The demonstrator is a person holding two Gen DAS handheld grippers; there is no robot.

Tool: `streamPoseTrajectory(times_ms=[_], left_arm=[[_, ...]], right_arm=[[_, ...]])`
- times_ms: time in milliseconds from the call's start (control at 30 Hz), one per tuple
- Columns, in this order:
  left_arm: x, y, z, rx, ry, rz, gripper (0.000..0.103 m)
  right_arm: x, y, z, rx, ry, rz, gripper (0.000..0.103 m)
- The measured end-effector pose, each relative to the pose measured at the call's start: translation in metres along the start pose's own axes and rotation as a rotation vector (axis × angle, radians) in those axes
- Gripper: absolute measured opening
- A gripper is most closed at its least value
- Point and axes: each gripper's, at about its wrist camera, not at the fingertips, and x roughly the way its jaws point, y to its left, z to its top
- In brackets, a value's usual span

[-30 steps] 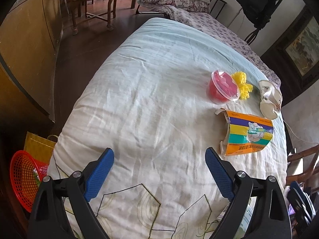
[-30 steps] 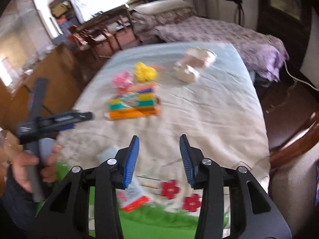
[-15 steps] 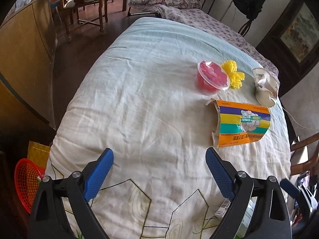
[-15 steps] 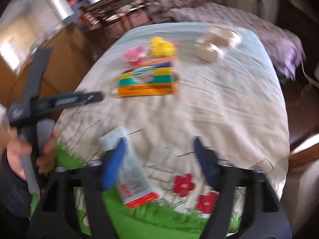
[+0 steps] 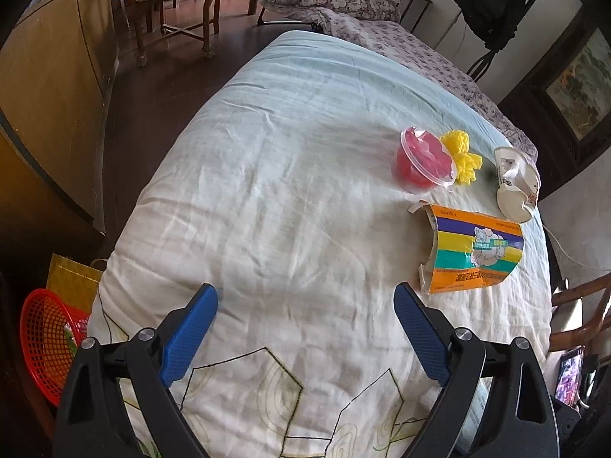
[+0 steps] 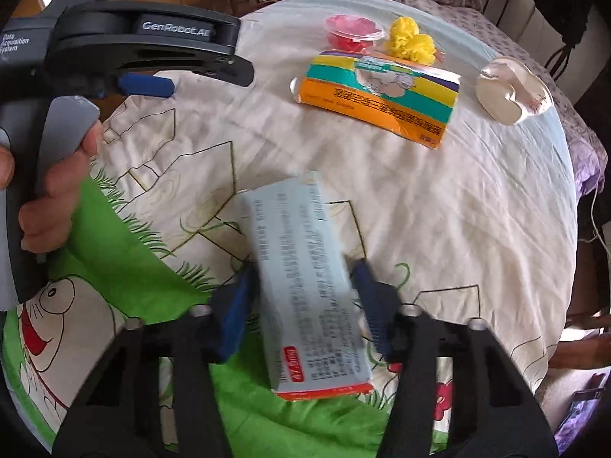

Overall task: Collect trash
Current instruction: 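Grasp the clear cup of red tissue with the left tool while the right tool holds the box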

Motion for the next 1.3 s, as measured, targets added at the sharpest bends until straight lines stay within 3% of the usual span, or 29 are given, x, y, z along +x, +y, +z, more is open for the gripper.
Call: streamPoseTrajectory(times_ms=[67,200,300,433,733,900,1067,1167,1300], left_arm=[[0.000,0.001,0.000,-0.002,0.000,0.000,0.092],[0.000,-0.002,-0.001,0.004,0.001,0.006,0.092],[0.001,-0.005,-0.002,0.020,-0.002,0.011,0.092],[0.000,-0.009,-0.003,0.021,-0.005,0.001,0.092],[-0.006,-0.038,0.003,0.001,0.004,-0.109,0.097],[0.003,-0.073,0.018,0.035,0.029,-0.097,0.097],[0.002,-0.112,0.032,0.166,0.019,-0.100,0.097],[0.004,-0.146,0.039,0.392,0.041,-0.107,0.097],[0.009,-0.172,0.041,0.636,0.013,-0.039,0.097]], right_arm=[[-0.006,-0.006,0.000,0.047,-0.034,0.004,0.042],[-0.024,-0.047,-0.003,0.258,-0.135,0.020,0.042],[-0.029,-0.067,-0.006,0.359,-0.179,-0.017,0.042],[-0.032,-0.093,-0.015,0.485,-0.214,-0.005,0.042],[-0.013,-0.120,-0.028,0.573,-0.149,0.051,0.042],[-0.008,-0.116,-0.027,0.556,-0.130,0.058,0.043],[-0.005,-0.117,-0.028,0.559,-0.126,0.076,0.043],[-0.004,-0.119,-0.029,0.564,-0.125,0.092,0.043],[-0.003,-0.119,-0.028,0.566,-0.125,0.101,0.043]])
